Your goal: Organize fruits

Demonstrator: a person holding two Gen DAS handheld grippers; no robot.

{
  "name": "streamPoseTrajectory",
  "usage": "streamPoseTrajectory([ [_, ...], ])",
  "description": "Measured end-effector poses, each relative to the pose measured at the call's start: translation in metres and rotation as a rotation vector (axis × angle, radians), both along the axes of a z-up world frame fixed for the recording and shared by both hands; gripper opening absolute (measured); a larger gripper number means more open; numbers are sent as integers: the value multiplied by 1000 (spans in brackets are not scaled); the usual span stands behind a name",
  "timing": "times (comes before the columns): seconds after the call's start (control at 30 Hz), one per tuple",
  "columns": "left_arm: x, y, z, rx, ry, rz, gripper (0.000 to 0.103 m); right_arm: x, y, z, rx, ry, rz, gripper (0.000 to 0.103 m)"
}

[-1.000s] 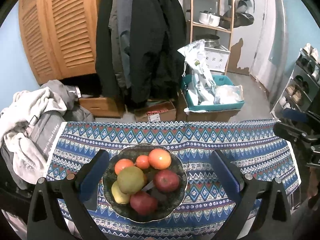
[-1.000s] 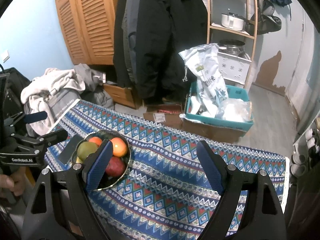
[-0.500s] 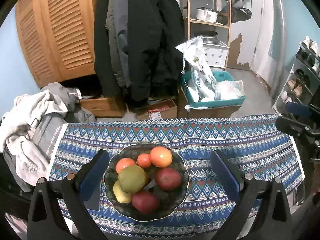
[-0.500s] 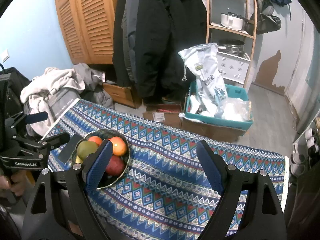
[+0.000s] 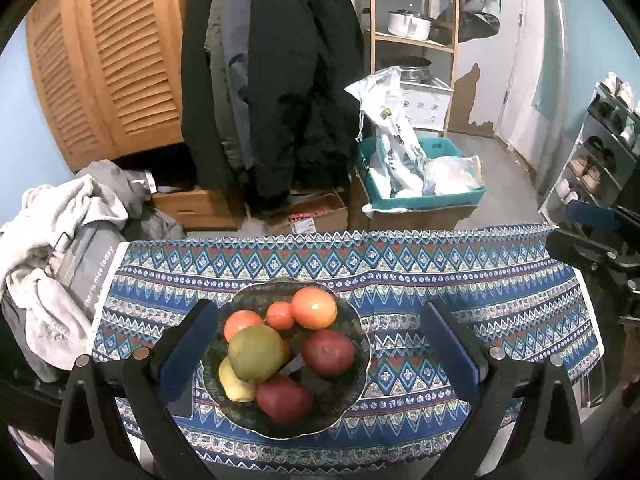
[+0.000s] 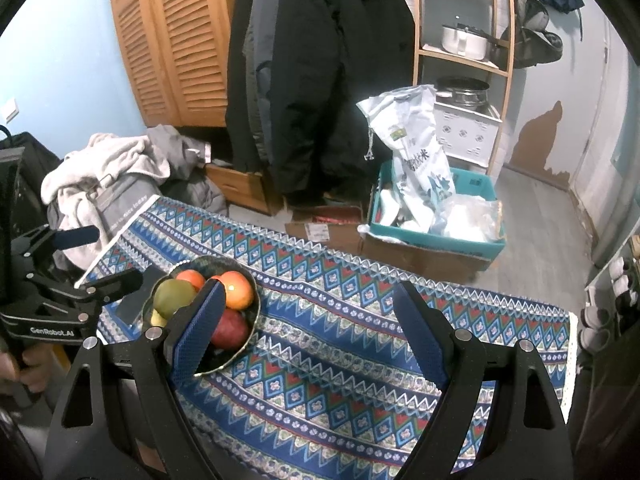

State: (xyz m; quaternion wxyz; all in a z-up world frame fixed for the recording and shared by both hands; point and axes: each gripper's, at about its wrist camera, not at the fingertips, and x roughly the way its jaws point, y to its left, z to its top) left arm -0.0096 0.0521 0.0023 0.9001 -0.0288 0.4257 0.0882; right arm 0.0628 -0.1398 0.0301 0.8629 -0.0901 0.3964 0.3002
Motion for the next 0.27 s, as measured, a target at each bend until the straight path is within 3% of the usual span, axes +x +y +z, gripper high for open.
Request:
streamPoseTrajectory([
  [0.27,-1,0,0,3,2,8,102,0,0,0,0,-1,0,85],
])
